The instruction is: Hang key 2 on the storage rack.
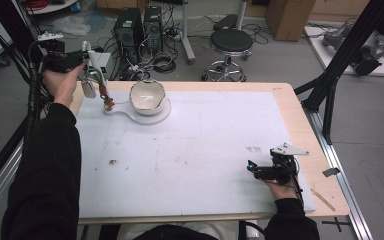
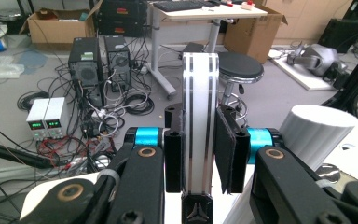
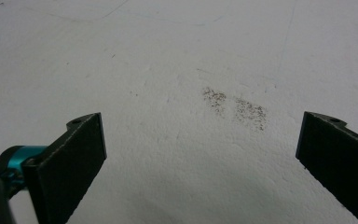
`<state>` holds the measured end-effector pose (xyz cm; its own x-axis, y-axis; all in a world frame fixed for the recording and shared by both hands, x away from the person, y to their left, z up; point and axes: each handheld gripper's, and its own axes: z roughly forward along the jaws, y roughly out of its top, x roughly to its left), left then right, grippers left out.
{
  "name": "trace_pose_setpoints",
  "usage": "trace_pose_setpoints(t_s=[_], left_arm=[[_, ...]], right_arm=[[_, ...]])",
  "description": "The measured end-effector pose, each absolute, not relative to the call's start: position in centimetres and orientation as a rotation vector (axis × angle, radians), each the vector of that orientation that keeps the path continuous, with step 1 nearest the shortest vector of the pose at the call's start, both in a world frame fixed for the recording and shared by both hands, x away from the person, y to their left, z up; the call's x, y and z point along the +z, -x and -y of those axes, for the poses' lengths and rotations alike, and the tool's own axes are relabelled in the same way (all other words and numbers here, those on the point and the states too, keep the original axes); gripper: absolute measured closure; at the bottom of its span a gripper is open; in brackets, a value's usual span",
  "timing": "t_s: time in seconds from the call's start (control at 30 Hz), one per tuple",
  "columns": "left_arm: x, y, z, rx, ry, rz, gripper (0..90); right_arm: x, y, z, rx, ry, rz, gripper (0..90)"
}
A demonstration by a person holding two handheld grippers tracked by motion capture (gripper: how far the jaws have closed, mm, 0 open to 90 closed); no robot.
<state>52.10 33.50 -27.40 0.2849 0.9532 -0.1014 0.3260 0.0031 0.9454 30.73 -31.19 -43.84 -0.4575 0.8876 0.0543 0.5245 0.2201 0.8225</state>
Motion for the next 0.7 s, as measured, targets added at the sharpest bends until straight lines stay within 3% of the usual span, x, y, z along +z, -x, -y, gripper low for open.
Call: trace_pose_setpoints(t_s=[0.17, 0.3, 0.4, 0.7], left_arm=[[-27.3, -51.9, -33.8, 0.757, -1.538, -1.245, 72.7], [-27.3, -51.3, -34.9, 0.744, -1.445, -1.290, 51.2], [-27.7, -51.2, -35.9, 0.643, -1.398, -1.315, 34.9], [-28.1, -49.6, -36.9, 0.629, -1.456, -1.280, 10.5]], right_arm=[[-43.8, -30.7, 31.2, 1.132, -1.290, -2.067, 0.7], [-43.8, -30.7, 31.2, 1.134, -1.298, -2.070, 0.7], [-43.8, -30.8, 31.1, 1.135, -1.287, -2.069, 0.7], [-43.7, -31.0, 30.8, 1.142, -1.281, -2.074, 0.7]])
